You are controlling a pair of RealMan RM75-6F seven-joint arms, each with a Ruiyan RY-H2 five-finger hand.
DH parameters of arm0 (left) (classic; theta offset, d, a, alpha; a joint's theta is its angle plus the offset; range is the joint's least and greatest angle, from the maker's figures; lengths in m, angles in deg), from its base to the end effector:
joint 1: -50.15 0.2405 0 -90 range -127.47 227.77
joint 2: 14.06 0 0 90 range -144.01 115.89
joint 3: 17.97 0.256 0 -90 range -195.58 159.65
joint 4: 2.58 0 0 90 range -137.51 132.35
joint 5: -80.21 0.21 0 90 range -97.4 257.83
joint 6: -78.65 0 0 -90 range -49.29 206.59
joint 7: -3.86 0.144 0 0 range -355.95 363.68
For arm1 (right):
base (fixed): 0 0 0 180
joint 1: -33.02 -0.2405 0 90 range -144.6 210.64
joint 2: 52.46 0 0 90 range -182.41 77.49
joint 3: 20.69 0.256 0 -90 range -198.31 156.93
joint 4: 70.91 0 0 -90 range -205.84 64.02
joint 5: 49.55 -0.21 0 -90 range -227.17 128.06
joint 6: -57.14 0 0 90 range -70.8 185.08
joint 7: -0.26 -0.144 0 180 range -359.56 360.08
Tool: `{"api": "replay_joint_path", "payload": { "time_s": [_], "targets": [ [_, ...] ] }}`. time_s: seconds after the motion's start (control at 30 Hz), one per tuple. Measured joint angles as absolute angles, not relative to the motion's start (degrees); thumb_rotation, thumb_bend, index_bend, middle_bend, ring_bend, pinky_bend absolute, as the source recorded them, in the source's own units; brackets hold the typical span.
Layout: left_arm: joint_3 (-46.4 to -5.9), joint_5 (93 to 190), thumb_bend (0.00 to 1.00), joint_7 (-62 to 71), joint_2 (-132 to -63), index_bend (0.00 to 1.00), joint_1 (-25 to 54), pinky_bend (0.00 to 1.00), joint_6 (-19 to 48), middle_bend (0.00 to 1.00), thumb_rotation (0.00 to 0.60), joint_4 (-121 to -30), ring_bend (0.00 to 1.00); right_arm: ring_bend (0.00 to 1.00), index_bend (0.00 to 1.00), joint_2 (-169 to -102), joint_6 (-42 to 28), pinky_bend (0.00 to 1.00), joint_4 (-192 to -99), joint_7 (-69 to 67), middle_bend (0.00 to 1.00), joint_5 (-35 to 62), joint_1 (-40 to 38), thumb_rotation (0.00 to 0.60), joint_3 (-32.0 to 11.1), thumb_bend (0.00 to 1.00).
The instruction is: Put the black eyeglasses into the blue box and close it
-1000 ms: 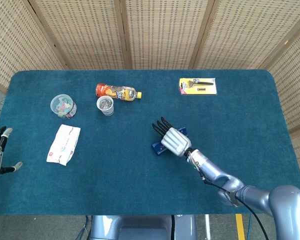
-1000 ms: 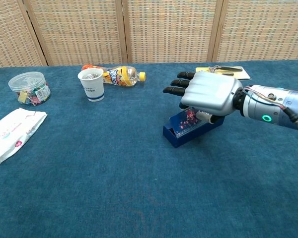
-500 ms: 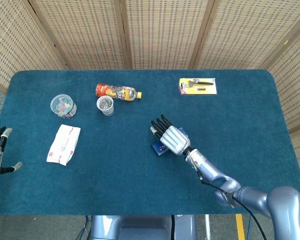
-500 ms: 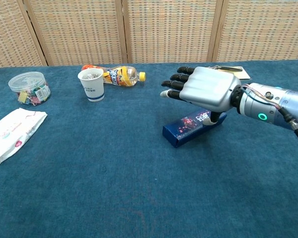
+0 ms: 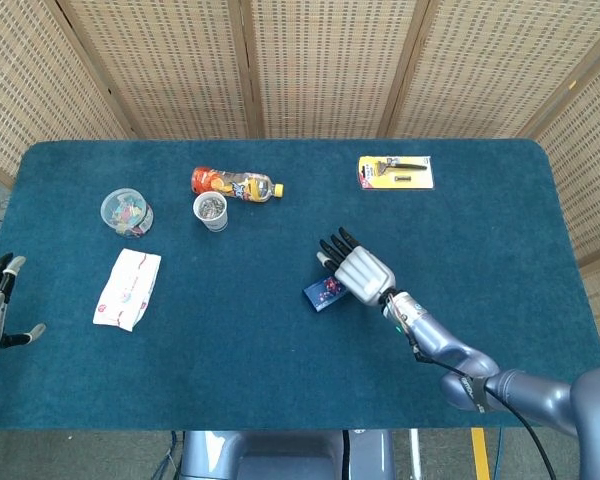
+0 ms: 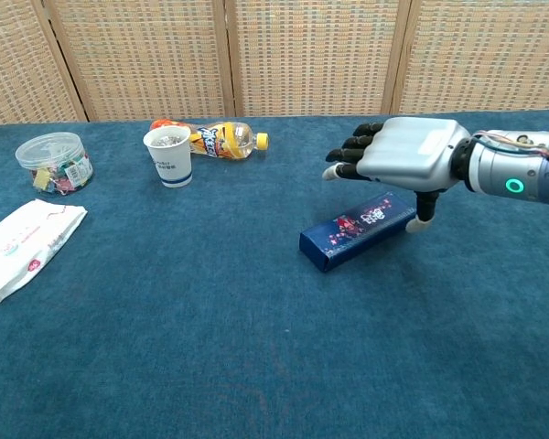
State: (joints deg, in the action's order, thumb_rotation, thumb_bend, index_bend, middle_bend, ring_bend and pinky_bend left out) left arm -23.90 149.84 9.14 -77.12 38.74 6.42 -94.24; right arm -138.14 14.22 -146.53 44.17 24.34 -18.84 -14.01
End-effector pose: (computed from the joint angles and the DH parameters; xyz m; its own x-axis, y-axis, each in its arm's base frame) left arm -0.3353 0.2250 0.1603 0.4349 0.1340 0.8904 0.8785 0.1540 -0.4523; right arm -0.1345 -0.3791 -0.0173 0.9196 0.1116 0.3768 -0.2283 -0.6288 0.7433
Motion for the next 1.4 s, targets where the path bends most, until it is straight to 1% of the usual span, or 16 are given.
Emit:
{"api": "replay_joint_path", "payload": {
  "time_s": [0.13,0.3,0.57,0.63,0.67,0.7,0.8,0.9,1.0,1.07,1.13,1.2,1.27,1.3,1.33,1.4],
  "targets": [
    [-23.83,149.92,0.0,9.48,-77.24,0.0,38.7,0.0,6.38,0.0,0.6,-94.31,0.0,0.0,0.0,-135.16,19.33,0.0,-149.23,47.79,0.0,18.07,-20.29,0.6,-14.28,0.05],
    [-23.81,149.74,0.0,9.92,-77.43,0.0,38.66,0.0,6.34,0.0,0.6,-94.32,0.0,0.0,0.0,-134.9,22.45,0.0,-149.31,50.91,0.0,13.03,-22.86,0.6,-15.74,0.05],
    [-24.01,149.27,0.0,9.54,-77.4,0.0,38.56,0.0,6.66,0.0,0.6,-94.01,0.0,0.0,0.02,-139.33,23.43,0.01,-143.9,49.62,0.01,14.08,-25.4,0.6,-17.69,0.05],
    [-24.03,149.19,0.0,9.45,-77.38,0.0,38.53,0.0,6.79,0.0,0.6,-93.93,0.0,0.03,0.12,-140.21,22.77,0.04,-142.8,48.05,0.09,15.92,-25.46,0.6,-17.93,0.05],
    [-24.03,149.16,0.0,9.42,-77.38,0.0,38.51,0.0,6.85,0.0,0.6,-93.91,0.0,0.05,0.2,-140.6,22.37,0.06,-142.3,47.23,0.16,16.8,-25.45,0.6,-18.01,0.06],
    [-24.04,149.15,0.0,9.39,-77.37,0.0,38.49,0.0,6.87,0.0,0.6,-93.9,0.0,0.1,0.3,-140.99,21.91,0.07,-141.78,46.35,0.23,17.7,-25.41,0.6,-18.07,0.07],
    [-24.04,149.13,0.0,9.33,-77.36,0.0,38.46,0.0,6.96,0.0,0.6,-93.85,0.0,0.22,0.47,-142.27,20.51,0.11,-139.98,43.11,0.39,20.37,-25.18,0.6,-18.27,0.14],
    [-24.08,149.05,0.0,9.29,-77.37,0.0,38.41,0.0,7.05,0.0,0.6,-93.77,0.0,0.27,0.56,-143.47,18.98,0.12,-138.12,39.28,0.46,23.42,-24.86,0.6,-18.57,0.2],
    [-24.04,149.05,0.0,9.35,-77.39,0.0,38.35,0.0,7.15,0.0,0.6,-93.78,0.0,0.27,0.57,-144.58,17.7,0.12,-135.82,35.08,0.47,26.63,-24.58,0.6,-19.04,0.21],
    [-24.01,149.08,0.0,9.35,-77.41,0.0,38.37,0.0,7.1,0.0,0.6,-93.78,0.0,0.27,0.56,-145.13,17.15,0.12,-134.49,32.65,0.43,28.3,-24.43,0.6,-19.36,0.21],
    [-24.0,149.09,0.0,9.37,-77.42,0.0,38.38,0.0,7.07,0.0,0.6,-93.8,0.0,0.26,0.5,-145.38,16.93,0.12,-133.63,31.1,0.35,29.32,-24.31,0.6,-19.61,0.19],
    [-23.98,149.1,0.0,9.42,-77.43,0.0,38.39,0.0,7.04,0.0,0.6,-93.82,0.0,0.13,0.32,-145.31,16.92,0.12,-133.55,30.66,0.17,29.72,-24.24,0.6,-19.75,0.11],
    [-23.93,149.17,0.0,9.49,-77.45,0.0,38.41,0.0,6.98,0.0,0.6,-93.83,0.0,0.02,0.12,-144.91,17.34,0.08,-133.95,30.6,0.03,29.54,-24.21,0.6,-19.77,0.04],
    [-23.91,149.23,0.0,9.5,-77.46,0.0,38.42,0.0,6.96,0.0,0.6,-93.88,0.0,0.0,0.04,-144.67,17.67,0.04,-134.28,30.65,0.0,29.24,-24.2,0.6,-19.74,0.02],
    [-23.87,149.31,0.0,9.53,-77.46,0.0,38.42,0.0,6.95,0.0,0.6,-93.94,0.0,0.0,0.01,-144.19,18.14,0.02,-134.98,30.91,0.0,28.6,-24.17,0.6,-19.62,0.01],
    [-23.77,149.55,0.0,9.54,-77.41,0.0,38.44,0.0,6.87,0.0,0.6,-94.09,0.0,0.0,0.0,-143.2,18.34,0.0,-136.78,31.82,0.0,27.54,-24.08,0.6,-19.31,0.0]
  ]
}}
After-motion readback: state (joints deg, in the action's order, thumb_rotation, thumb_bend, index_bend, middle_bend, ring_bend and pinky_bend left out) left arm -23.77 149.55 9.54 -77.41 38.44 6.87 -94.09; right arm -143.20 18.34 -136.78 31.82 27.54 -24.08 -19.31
